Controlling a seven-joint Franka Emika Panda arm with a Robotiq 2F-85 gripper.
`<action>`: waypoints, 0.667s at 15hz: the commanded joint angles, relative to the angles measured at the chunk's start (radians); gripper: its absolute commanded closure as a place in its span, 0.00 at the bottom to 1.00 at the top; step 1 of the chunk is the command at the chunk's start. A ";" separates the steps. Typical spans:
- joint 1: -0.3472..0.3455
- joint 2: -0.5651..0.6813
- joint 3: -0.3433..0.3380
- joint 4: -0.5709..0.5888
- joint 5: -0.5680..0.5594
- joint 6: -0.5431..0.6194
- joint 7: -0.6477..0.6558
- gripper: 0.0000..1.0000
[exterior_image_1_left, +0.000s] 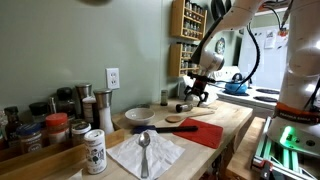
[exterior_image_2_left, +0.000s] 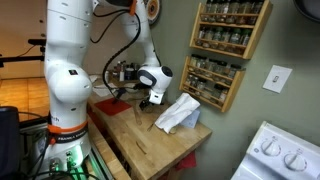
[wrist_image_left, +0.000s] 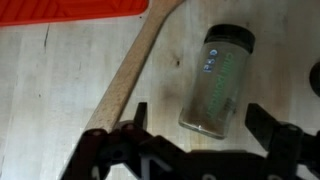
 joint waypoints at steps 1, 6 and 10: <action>0.000 0.060 -0.014 0.038 0.114 0.005 -0.079 0.00; -0.008 0.101 -0.030 0.053 0.208 -0.015 -0.161 0.00; -0.014 0.124 -0.039 0.057 0.282 -0.025 -0.229 0.00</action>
